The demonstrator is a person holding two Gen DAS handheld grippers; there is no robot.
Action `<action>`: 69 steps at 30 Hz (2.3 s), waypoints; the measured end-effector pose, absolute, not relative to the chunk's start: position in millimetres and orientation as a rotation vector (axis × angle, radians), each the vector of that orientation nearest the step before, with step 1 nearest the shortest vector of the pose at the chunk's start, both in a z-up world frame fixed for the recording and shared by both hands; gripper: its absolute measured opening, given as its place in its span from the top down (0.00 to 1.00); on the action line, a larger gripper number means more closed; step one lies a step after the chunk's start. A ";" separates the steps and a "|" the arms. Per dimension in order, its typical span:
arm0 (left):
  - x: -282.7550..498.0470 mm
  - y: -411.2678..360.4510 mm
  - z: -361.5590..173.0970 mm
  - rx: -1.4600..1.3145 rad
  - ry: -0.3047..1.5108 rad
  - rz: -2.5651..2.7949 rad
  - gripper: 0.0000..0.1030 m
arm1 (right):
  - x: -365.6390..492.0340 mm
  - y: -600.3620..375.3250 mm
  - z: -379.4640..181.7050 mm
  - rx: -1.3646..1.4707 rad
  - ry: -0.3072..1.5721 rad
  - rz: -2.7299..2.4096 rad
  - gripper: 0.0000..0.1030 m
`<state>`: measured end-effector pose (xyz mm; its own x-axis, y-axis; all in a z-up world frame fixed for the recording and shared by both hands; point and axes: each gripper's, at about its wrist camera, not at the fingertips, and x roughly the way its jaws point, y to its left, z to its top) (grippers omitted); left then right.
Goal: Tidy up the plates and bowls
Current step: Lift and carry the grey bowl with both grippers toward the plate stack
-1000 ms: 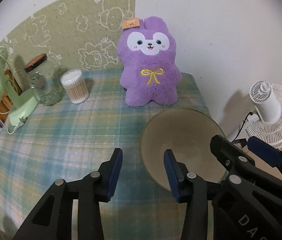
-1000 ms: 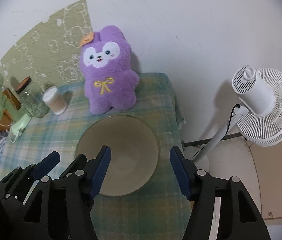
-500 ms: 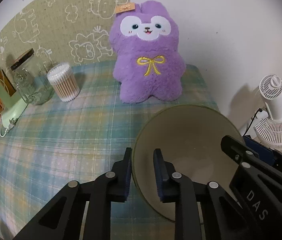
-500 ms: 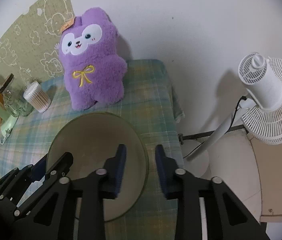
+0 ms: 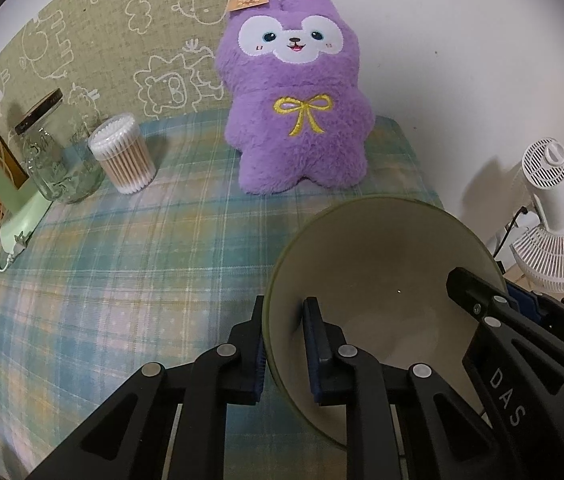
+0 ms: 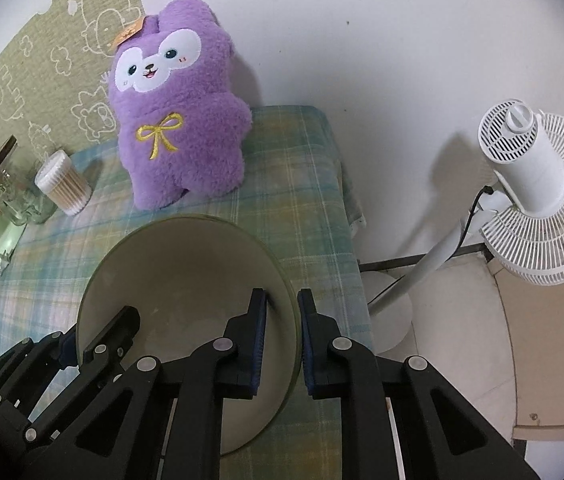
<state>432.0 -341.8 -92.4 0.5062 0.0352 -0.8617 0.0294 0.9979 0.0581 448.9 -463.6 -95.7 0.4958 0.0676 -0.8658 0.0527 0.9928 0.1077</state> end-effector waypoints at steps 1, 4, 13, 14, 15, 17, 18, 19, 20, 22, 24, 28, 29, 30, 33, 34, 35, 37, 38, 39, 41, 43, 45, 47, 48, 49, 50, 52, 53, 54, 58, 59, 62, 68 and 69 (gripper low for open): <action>430.5 -341.7 -91.4 0.069 1.040 0.003 0.87 | 446.4 -463.1 -93.5 0.125 1.051 0.008 0.82; 424.7 -339.3 -85.7 0.058 1.038 0.003 0.87 | 440.5 -460.7 -86.7 0.125 1.047 0.005 0.82; 401.0 -326.7 -61.4 0.048 1.013 0.010 0.87 | 416.1 -447.1 -59.3 0.120 1.024 0.008 0.82; 397.5 -324.4 -58.2 0.046 1.011 0.011 0.87 | 412.8 -445.5 -56.3 0.119 1.021 0.009 0.82; 394.1 -322.2 -55.2 0.045 1.007 0.012 0.87 | 409.3 -443.8 -53.1 0.119 1.018 0.009 0.82; 385.9 -318.5 -48.3 0.043 0.999 0.013 0.87 | 401.0 -440.5 -45.4 0.120 1.012 0.010 0.82; 381.7 -316.2 -44.7 0.040 0.996 0.013 0.87 | 397.5 -438.4 -41.7 0.118 1.009 0.010 0.82; 377.4 -314.4 -41.2 0.038 0.993 0.015 0.87 | 392.9 -435.8 -36.6 0.115 1.005 0.011 0.82; 373.2 -312.3 -37.4 0.035 0.989 0.015 0.87 | 388.9 -433.6 -32.5 0.113 1.000 0.010 0.82; 365.3 -309.3 -30.1 0.033 0.982 0.014 0.87 | 380.8 -429.3 -24.3 0.110 0.993 0.010 0.82; 357.0 -305.6 -22.3 0.031 0.976 0.013 0.87 | 373.3 -426.0 -16.9 0.111 0.986 0.009 0.82; 341.6 -297.9 -7.1 0.029 0.961 0.009 0.86 | 355.6 -417.0 0.7 0.107 0.968 0.005 0.82; 337.4 -295.4 -3.2 0.028 0.958 0.008 0.86 | 351.6 -414.6 4.6 0.105 0.964 0.005 0.82; 332.6 -292.5 1.1 0.026 0.953 0.007 0.86 | 348.4 -412.6 7.9 0.103 0.960 0.005 0.82; 320.8 -284.8 10.6 0.023 0.940 0.005 0.86 | 333.6 -403.6 20.1 0.098 0.944 0.002 0.82; 317.0 -281.8 13.8 0.022 0.937 0.004 0.86 | 328.9 -400.7 22.9 0.097 0.940 0.000 0.82; 312.4 -278.8 17.2 0.021 0.934 0.002 0.86 | 323.4 -397.1 26.9 0.095 0.935 -0.002 0.82; 303.9 -272.8 23.3 0.022 0.927 -0.002 0.86 | 314.3 -390.3 33.0 0.091 0.927 -0.004 0.82; 299.0 -269.0 26.3 0.022 0.923 -0.004 0.86 | 309.1 -386.4 36.3 0.091 0.923 -0.005 0.82; 294.8 -265.1 28.8 0.022 0.921 -0.005 0.86 | 304.4 -382.5 39.1 0.090 0.919 -0.006 0.82; 284.7 -255.4 34.1 0.019 0.916 -0.008 0.86 | 294.0 -372.8 44.8 0.091 0.913 -0.010 0.82; 276.4 -246.8 37.7 0.016 0.914 -0.010 0.86 | 282.8 -361.2 49.5 0.088 0.909 -0.012 0.82; 266.9 -236.0 41.2 0.015 0.914 -0.011 0.86 | 274.2 -351.2 52.4 0.085 0.906 -0.011 0.82; 257.2 -225.0 43.8 0.017 0.916 -0.014 0.86 | 263.5 -339.2 54.5 0.091 0.905 -0.010 0.82; 251.9 -219.1 44.9 0.019 0.916 -0.015 0.86 | 258.8 -333.4 55.0 0.093 0.906 -0.009 0.82; 247.6 -214.3 45.5 0.022 0.916 -0.015 0.86 | 253.0 -326.9 55.5 0.095 0.907 -0.009 0.82; 241.6 -207.2 46.4 0.026 0.917 -0.014 0.86 | 247.8 -320.6 55.9 0.096 0.908 -0.008 0.82; 233.6 -196.8 47.7 0.029 0.918 -0.015 0.86 | 237.6 -307.3 56.5 0.097 0.910 -0.008 0.82; 228.6 -190.4 48.2 0.030 0.921 -0.015 0.86 | 233.5 -302.1 56.8 0.097 0.911 -0.008 0.82; 224.1 -185.0 48.8 0.031 0.921 -0.015 0.85 | 229.3 -296.7 56.9 0.097 0.911 -0.007 0.82; 208.1 -161.7 51.2 0.033 0.923 -0.014 0.85 | 211.4 -272.6 58.8 0.092 0.914 0.000 0.82; 204.3 -157.1 51.9 0.033 0.925 -0.014 0.85 | 207.4 -266.5 59.3 0.091 0.915 0.004 0.82; 191.7 -140.7 53.9 0.038 0.924 -0.013 0.85 | 194.9 -250.1 60.1 0.087 0.914 0.010 0.82; 171.9 -110.7 53.9 0.049 0.926 -0.014 0.86 | 174.5 -221.1 56.9 0.093 0.918 0.014 0.82; 169.3 -105.4 53.7 0.047 0.925 -0.013 0.85 | 171.8 -216.7 56.4 0.093 0.917 0.014 0.82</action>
<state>169.3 -105.4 53.7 0.6017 0.0088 -0.7987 0.0320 0.9989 0.0351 171.8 -216.7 56.4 0.6086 0.0523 -0.7918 0.0274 0.9959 0.0868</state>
